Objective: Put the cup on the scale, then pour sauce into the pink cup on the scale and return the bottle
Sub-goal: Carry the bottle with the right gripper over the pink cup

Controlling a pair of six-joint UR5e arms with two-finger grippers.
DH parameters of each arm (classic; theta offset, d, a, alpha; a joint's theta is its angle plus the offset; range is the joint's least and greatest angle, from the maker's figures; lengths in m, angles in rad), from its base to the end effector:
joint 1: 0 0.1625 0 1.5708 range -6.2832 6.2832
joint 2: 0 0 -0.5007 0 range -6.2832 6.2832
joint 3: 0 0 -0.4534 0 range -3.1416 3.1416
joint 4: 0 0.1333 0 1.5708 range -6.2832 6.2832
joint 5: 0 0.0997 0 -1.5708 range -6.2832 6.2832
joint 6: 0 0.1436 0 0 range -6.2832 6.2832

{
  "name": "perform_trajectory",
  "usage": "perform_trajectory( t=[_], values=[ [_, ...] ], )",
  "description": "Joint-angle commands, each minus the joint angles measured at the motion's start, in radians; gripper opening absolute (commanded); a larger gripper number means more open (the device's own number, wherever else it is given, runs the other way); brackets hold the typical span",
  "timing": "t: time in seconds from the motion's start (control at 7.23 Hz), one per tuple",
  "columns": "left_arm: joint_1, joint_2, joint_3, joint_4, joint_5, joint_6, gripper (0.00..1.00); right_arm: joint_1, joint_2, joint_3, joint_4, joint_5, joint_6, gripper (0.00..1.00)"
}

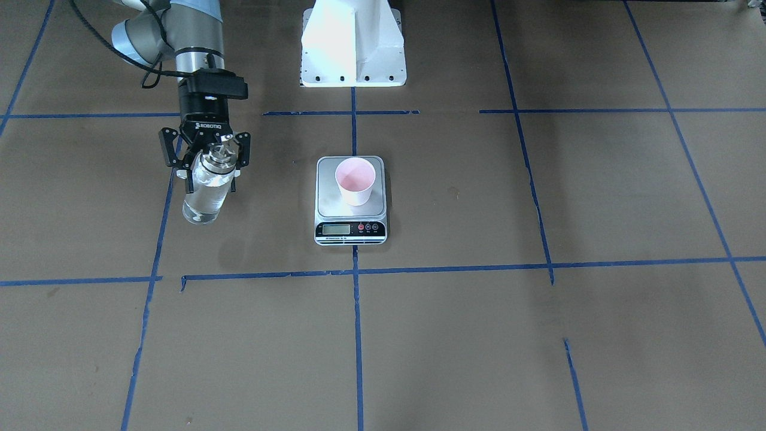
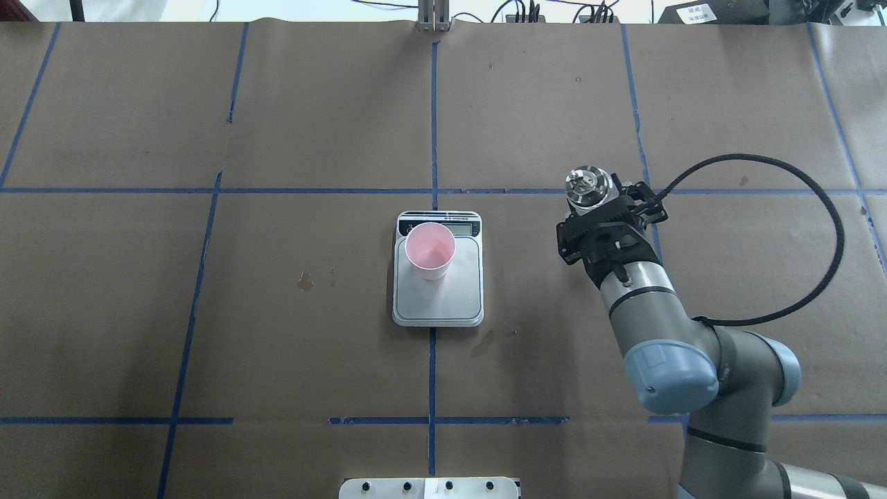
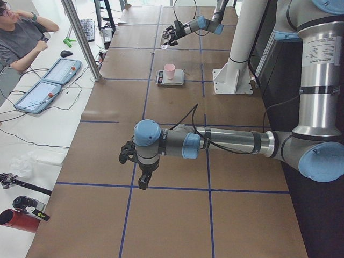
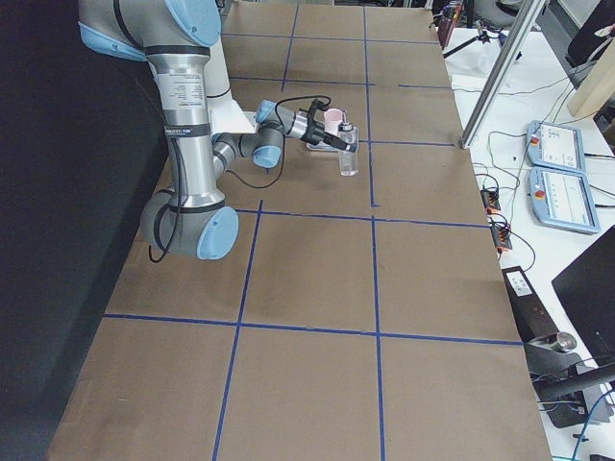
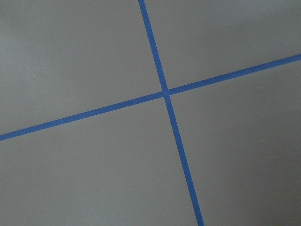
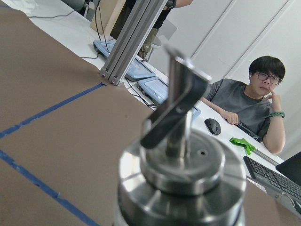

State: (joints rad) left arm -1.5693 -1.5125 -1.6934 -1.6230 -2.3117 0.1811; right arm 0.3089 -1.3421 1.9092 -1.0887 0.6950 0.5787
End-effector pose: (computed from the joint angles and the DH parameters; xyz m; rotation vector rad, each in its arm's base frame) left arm -0.0356 -0.5347 0.7269 0.1774 0.7286 0.2171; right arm -0.5217 -0.4222 0.3660 1.2114 -0.2965 -0.1335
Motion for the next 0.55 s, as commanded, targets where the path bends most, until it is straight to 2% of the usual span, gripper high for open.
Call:
perform_trajectory(
  t=[0.0,0.14,0.42],
  values=[
    [0.000,-0.003,0.001,0.000,0.000,0.000,1.00,-0.007,0.204,-0.065,-0.368,-0.047,-0.003,0.00],
    [0.002,-0.006,0.003,0.002,0.000,0.000,1.00,-0.013,0.251,-0.109,-0.457,-0.073,-0.003,0.00],
    [0.002,-0.008,0.003,0.002,0.000,0.000,1.00,-0.048,0.254,-0.180,-0.465,-0.167,-0.014,0.00]
  ],
)
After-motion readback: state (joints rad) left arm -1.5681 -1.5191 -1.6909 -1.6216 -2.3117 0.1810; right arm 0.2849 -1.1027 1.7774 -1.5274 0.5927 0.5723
